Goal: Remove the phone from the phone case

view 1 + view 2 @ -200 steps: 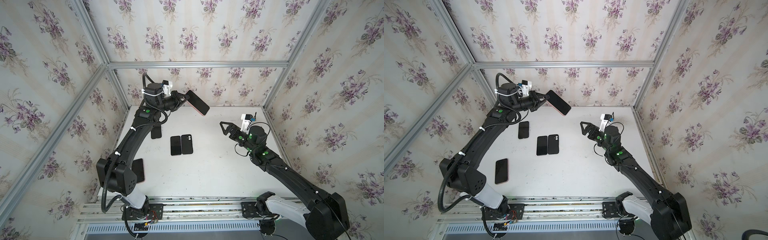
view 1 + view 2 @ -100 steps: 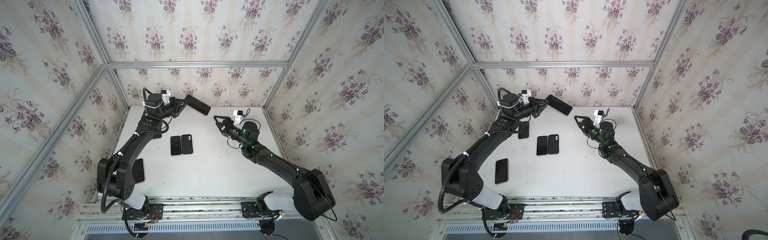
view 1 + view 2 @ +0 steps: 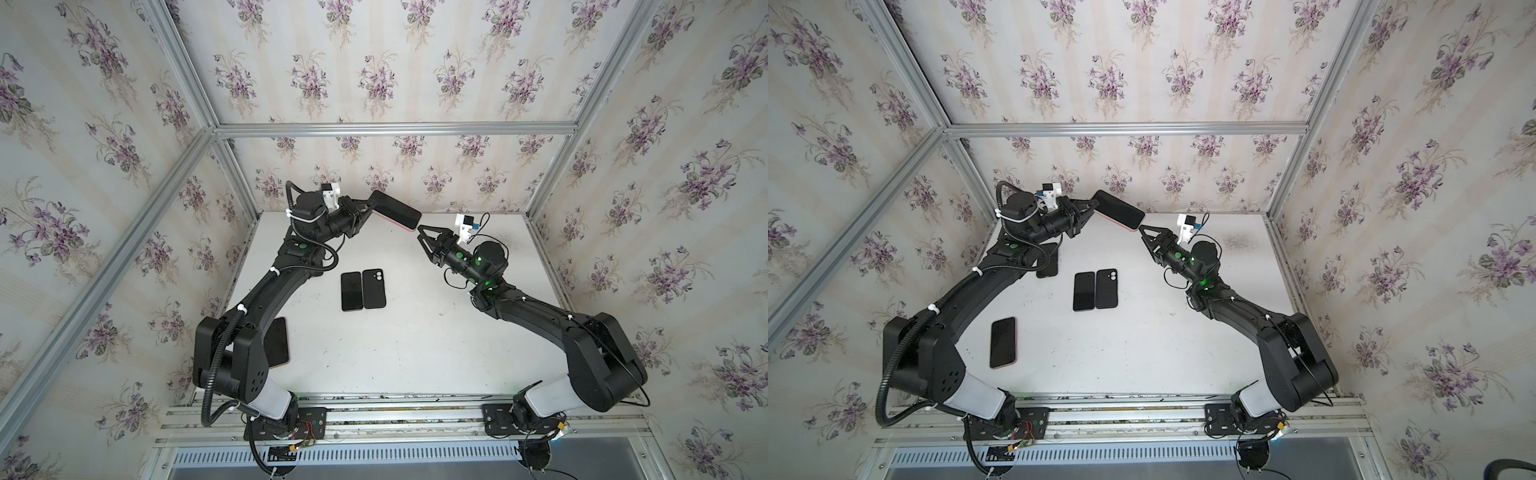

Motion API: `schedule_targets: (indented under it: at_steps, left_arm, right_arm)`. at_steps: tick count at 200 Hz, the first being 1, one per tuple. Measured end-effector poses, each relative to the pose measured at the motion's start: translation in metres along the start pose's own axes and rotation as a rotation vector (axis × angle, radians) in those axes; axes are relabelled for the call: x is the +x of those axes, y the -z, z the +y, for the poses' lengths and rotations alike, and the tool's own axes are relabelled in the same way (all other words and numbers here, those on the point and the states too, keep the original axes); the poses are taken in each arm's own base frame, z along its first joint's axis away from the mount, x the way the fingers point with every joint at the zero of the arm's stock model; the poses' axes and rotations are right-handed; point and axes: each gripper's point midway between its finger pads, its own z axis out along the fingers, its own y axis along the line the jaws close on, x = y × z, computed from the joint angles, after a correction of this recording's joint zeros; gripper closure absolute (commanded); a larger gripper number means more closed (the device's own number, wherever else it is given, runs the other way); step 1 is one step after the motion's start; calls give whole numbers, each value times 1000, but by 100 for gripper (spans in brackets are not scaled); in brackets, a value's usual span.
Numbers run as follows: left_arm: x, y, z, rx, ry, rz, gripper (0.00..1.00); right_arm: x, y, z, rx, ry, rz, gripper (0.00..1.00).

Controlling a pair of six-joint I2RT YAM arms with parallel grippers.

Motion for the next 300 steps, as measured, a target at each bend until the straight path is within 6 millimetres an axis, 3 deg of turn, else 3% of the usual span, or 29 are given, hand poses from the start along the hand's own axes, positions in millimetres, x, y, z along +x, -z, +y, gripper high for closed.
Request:
schedule_targets:
  at_steps: [48, 98, 203, 283, 300]
  left_arm:
    - [1, -2, 4, -4, 8, -4, 100]
    - [0, -6, 10, -12, 13, -4, 100]
    - [-3, -13, 15, -16, 17, -7, 100]
    - [-4, -13, 15, -13, 32, -9, 100]
    - [-5, -13, 15, -14, 32, -10, 100]
  right_arm:
    - [2, -15, 6, -65, -36, 16, 59]
    - [10, -17, 13, -100, -49, 35, 66]
    - [15, -20, 7, -89, -74, 46, 79]
    - [14, -21, 8, -117, -77, 42, 100]
    - [14, -22, 8, -123, -74, 41, 100]
